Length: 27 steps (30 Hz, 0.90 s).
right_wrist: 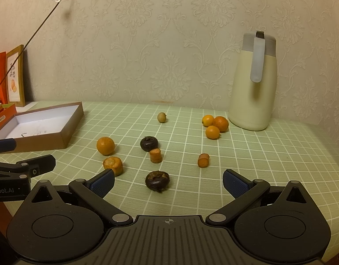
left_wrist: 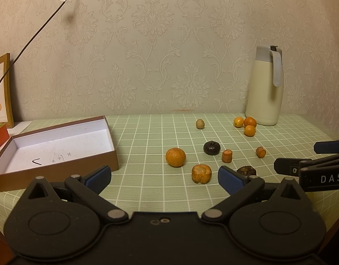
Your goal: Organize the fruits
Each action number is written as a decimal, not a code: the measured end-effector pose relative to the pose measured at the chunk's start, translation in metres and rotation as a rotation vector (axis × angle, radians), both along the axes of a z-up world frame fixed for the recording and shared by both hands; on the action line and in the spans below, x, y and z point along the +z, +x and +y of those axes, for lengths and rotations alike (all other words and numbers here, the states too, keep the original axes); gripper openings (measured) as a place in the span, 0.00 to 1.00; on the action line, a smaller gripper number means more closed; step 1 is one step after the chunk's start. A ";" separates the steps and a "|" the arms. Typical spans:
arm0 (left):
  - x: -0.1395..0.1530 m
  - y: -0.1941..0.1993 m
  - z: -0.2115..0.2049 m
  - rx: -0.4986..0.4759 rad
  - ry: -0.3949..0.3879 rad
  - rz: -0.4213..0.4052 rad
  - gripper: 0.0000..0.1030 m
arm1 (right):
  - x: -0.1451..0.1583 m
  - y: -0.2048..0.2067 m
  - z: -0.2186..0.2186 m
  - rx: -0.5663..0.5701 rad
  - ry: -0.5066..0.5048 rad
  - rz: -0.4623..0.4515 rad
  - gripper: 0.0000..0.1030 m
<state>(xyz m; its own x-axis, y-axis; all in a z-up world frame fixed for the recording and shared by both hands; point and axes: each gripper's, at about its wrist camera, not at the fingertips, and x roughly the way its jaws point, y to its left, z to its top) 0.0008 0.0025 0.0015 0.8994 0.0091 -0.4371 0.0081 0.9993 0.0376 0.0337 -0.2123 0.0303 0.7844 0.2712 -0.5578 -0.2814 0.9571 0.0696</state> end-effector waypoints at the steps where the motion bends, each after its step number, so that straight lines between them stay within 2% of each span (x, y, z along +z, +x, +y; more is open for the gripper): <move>1: 0.000 0.000 0.000 0.000 0.000 0.000 0.94 | 0.000 0.000 0.000 0.000 -0.001 0.000 1.00; 27: -0.002 0.002 -0.001 0.000 0.010 0.010 0.94 | 0.000 0.000 -0.001 0.001 0.000 -0.002 1.00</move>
